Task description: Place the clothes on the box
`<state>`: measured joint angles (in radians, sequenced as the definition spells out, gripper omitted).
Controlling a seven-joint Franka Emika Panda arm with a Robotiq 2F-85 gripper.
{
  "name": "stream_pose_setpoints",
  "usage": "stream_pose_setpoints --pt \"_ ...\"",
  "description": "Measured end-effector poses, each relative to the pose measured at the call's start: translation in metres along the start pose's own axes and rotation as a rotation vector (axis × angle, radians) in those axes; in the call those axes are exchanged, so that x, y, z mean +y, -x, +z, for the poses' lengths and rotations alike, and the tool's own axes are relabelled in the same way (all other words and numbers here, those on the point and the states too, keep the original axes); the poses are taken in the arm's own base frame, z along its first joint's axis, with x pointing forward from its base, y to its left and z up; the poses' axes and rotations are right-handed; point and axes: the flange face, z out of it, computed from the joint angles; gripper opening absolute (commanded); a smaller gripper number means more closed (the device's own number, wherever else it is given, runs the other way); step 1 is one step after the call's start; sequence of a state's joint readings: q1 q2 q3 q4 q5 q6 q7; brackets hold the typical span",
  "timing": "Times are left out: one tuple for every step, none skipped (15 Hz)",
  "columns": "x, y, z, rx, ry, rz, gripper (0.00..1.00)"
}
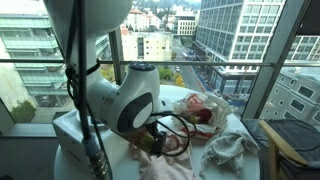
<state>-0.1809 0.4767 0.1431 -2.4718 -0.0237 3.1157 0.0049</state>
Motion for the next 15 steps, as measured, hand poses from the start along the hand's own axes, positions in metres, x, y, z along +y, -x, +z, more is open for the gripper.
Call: stream_pose_setpoints --pt "0.007 0.007 -0.001 -0.043 0.039 0.017 1.0" --pt "0.011 0.013 -0.002 -0.083 0.071 0.028 1.0" --pt "0.013 0.021 -0.001 -0.12 0.101 0.035 1.0" --pt "0.013 0.028 0.001 -0.153 0.128 0.039 1.0" --pt "0.01 0.036 0.003 -0.18 0.153 0.039 1.0" --pt "0.006 0.042 0.005 -0.201 0.177 0.036 1.0" --pt "0.001 0.047 0.006 -0.213 0.2 0.035 1.0" --pt "-0.004 0.05 0.006 -0.218 0.226 0.035 1.0" --pt "-0.008 0.052 0.005 -0.22 0.252 0.036 1.0" --pt "-0.012 0.052 0.004 -0.217 0.274 0.04 1.0" --pt "-0.015 0.052 0.004 -0.215 0.28 0.039 1.0" --pt "-0.017 0.053 0.005 -0.218 0.278 0.036 1.0" --pt "-0.016 0.053 0.006 -0.22 0.278 0.038 1.0" --pt "-0.014 0.054 0.006 -0.222 0.279 0.042 1.0" --pt "-0.011 0.054 0.006 -0.222 0.279 0.046 1.0"
